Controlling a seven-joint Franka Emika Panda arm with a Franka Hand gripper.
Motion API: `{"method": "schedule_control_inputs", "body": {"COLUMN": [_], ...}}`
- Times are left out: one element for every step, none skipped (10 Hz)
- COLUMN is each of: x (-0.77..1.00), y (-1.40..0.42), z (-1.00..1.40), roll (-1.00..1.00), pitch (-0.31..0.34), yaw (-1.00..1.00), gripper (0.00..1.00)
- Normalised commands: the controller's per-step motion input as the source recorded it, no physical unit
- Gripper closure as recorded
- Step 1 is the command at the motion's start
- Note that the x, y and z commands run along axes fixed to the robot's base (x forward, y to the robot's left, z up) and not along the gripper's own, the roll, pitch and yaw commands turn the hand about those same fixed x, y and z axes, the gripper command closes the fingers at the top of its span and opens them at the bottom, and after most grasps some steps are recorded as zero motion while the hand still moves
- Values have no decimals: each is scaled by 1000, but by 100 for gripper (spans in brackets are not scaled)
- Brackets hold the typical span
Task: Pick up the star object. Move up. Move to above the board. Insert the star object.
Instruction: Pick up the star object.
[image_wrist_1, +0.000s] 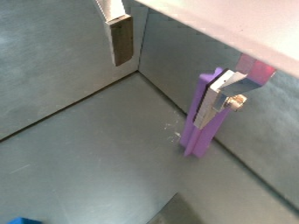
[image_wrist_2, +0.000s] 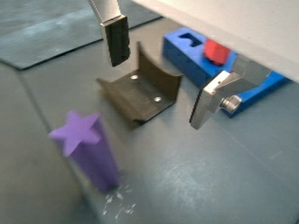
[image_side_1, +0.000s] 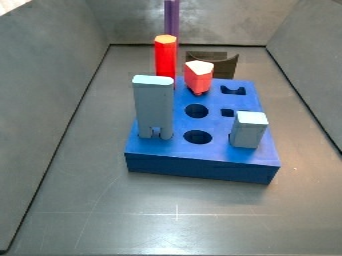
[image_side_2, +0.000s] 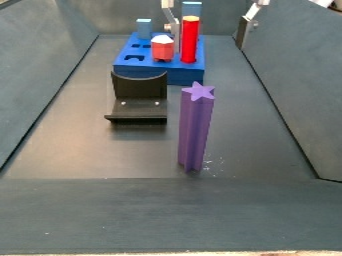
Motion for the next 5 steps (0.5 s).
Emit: {"method": "schedule_control_inputs", "body": {"x": [154,291,349,449,486], "y": [429,400,409,397,411], "z": [26,46,46,0,0], "roll": [-156,-181,-193,-143,-79], "pitch": [-73,-66,-34,0,43], "yaw": [474,403,360,331,274], "gripper": [0,0,0,0,0]}}
